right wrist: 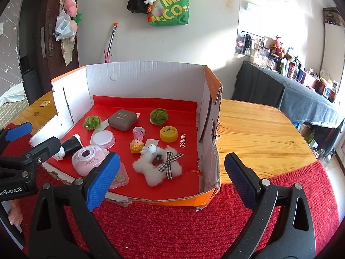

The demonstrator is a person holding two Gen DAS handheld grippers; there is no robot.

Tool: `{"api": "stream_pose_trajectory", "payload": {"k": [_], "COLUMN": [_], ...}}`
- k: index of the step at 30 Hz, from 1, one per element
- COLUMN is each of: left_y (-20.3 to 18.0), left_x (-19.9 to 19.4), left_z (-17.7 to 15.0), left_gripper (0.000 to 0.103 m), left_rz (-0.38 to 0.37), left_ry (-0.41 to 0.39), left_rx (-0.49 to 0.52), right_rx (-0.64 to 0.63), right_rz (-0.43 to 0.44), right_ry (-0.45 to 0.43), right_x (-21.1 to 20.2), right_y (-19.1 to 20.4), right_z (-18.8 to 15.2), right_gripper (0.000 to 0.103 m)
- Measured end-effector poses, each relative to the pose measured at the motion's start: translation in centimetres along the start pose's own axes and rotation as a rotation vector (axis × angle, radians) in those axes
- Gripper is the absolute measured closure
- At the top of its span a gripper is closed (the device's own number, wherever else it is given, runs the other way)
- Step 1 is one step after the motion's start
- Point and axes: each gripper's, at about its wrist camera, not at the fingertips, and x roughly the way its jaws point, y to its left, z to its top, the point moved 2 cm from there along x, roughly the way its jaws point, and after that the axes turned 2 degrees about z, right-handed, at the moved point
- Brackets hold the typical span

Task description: Organize objects

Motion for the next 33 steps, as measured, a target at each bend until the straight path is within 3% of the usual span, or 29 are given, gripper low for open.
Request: {"api": "stream_pose_trajectory", "payload": {"k": [33], "left_y": [0.10], "left_x": [-0.06], "left_z": [0.04], "left_gripper": [0.000], "left_rz": [-0.005], "left_ry": [0.001], "left_rx": [0.002], "right_rx": [-0.002], "right_rz": [0.003], "right_ry": [0.005], "right_x": [0.05], "right_y": [-0.07], "right_z": [-0.03], "right_gripper": [0.002]}}
